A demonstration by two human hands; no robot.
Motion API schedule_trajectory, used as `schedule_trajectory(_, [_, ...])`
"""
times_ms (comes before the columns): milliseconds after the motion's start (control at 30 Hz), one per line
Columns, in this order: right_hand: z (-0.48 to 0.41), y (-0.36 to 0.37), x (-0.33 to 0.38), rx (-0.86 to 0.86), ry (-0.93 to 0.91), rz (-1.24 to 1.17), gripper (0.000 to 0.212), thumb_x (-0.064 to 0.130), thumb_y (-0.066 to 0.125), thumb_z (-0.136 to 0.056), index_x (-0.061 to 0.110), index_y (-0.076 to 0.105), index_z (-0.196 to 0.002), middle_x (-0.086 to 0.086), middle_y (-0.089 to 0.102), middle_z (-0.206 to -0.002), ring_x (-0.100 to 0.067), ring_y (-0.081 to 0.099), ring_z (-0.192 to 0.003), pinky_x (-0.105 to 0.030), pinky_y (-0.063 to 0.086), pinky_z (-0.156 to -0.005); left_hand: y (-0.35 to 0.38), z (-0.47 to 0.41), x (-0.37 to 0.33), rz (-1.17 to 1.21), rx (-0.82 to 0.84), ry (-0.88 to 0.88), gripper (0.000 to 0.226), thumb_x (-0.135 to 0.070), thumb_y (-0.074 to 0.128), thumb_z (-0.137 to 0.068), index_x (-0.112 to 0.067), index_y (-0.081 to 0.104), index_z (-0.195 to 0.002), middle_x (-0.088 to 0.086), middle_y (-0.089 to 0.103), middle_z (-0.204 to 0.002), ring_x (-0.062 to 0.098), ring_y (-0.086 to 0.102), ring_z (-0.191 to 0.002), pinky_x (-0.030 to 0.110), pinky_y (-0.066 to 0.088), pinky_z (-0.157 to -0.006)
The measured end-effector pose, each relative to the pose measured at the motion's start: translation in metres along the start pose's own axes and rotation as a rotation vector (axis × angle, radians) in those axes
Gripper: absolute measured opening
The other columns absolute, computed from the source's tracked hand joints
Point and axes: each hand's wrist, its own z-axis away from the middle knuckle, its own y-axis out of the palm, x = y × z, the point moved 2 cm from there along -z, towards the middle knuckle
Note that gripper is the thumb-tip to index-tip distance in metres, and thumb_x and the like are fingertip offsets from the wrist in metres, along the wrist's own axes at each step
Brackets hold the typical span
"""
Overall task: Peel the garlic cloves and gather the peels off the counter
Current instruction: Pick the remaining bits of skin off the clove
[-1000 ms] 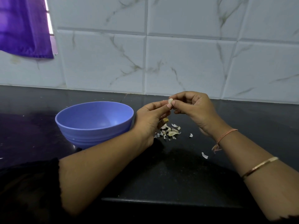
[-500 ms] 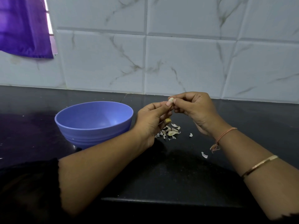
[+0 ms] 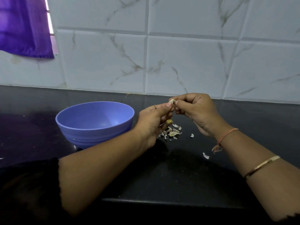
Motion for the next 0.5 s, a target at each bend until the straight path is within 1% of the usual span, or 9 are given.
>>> schedule_trajectory(100, [0.0001, 0.0012, -0.0006, 0.014, 0.017, -0.031, 0.019, -0.004, 0.057, -0.085, 0.008, 0.070, -0.081, -0.007, 0.067, -0.071, -0.008, 0.059, -0.063, -0.018, 0.052, -0.063, -0.0001, -0.0002, -0.0008, 0.013, -0.012, 0.000, 0.006, -0.018, 0.063, -0.086, -0.016, 0.064, -0.080, -0.010, 0.066, -0.060, -0.002, 0.060, -0.057, 0.016, 0.050, -0.059])
schedule_trajectory(233, [0.0001, 0.0024, -0.0009, 0.040, 0.052, -0.075, 0.025, -0.007, 0.050, -0.085, 0.007, 0.070, -0.083, -0.013, 0.066, -0.077, -0.012, 0.058, -0.067, -0.022, 0.054, -0.068, -0.0008, -0.0003, -0.0012, 0.038, -0.025, -0.004, 0.004, -0.018, 0.063, -0.086, -0.015, 0.064, -0.086, -0.009, 0.066, -0.059, -0.003, 0.059, -0.053, 0.015, 0.049, -0.058])
schedule_trajectory(300, [-0.0001, 0.0022, -0.0014, 0.040, 0.058, -0.077, 0.020, -0.003, 0.053, -0.085, 0.007, 0.070, -0.083, -0.012, 0.066, -0.077, -0.013, 0.058, -0.069, -0.024, 0.054, -0.069, -0.0008, -0.0003, -0.0013, 0.033, -0.026, 0.001, 0.003, -0.018, 0.063, -0.086, -0.015, 0.064, -0.085, -0.010, 0.065, -0.057, -0.003, 0.060, -0.053, 0.014, 0.050, -0.059])
schedule_trajectory(367, [0.0000, 0.0019, -0.0021, 0.042, 0.053, -0.063, 0.011, 0.004, 0.061, -0.083, 0.008, 0.071, -0.083, -0.009, 0.067, -0.075, -0.013, 0.058, -0.069, -0.024, 0.054, -0.069, -0.0006, -0.0003, -0.0011, 0.019, -0.028, 0.012, 0.003, -0.018, 0.063, -0.086, -0.016, 0.063, -0.084, -0.010, 0.064, -0.055, -0.003, 0.060, -0.053, 0.014, 0.050, -0.059])
schedule_trajectory(500, [-0.0011, -0.0003, -0.0035, 0.002, 0.036, -0.013, 0.005, 0.007, 0.066, -0.081, 0.007, 0.070, -0.080, -0.006, 0.067, -0.072, -0.008, 0.058, -0.063, -0.020, 0.053, -0.063, -0.0004, -0.0004, -0.0009, 0.004, -0.034, 0.024, 0.002, -0.016, 0.064, -0.085, -0.016, 0.063, -0.084, -0.010, 0.063, -0.056, -0.003, 0.060, -0.053, 0.014, 0.050, -0.058])
